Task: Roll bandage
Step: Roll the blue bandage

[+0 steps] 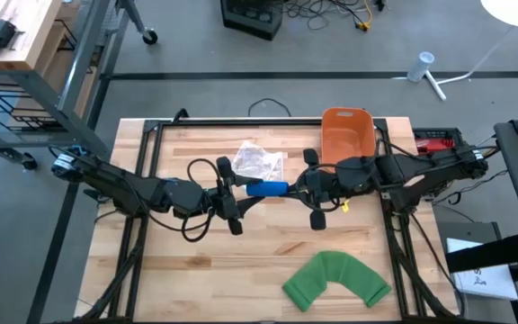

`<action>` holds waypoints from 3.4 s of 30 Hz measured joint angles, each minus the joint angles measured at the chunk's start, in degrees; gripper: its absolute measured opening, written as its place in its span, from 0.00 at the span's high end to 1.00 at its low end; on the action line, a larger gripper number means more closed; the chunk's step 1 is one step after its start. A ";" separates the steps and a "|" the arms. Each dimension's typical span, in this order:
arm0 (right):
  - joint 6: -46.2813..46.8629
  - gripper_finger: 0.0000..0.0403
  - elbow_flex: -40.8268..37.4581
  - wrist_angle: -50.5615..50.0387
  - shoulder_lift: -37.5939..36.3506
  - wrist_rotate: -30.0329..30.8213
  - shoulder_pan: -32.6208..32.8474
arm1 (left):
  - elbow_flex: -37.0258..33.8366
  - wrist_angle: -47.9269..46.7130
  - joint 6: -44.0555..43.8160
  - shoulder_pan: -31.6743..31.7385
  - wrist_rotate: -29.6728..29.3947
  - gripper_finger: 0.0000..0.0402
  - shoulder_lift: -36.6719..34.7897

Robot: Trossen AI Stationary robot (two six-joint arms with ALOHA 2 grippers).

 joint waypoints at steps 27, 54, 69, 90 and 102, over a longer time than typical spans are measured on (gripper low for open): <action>-0.68 0.99 0.13 -5.12 -2.00 3.62 -0.80 | 0.66 -9.73 -10.04 0.44 -0.08 0.40 -1.90; 17.88 0.99 -45.63 33.78 -0.31 11.24 -3.28 | -34.96 11.40 -34.74 22.84 17.08 0.29 -0.58; 19.05 0.93 -39.51 16.84 2.69 5.05 -2.95 | -23.08 9.47 -24.12 25.97 18.69 0.32 20.87; 2.82 0.68 -41.90 28.48 2.82 0.46 -2.95 | -20.87 11.43 -18.82 27.35 25.97 0.62 28.28; 8.30 0.45 -29.68 2.87 2.80 -1.03 -2.40 | -20.46 9.95 -19.24 27.50 25.54 0.97 27.98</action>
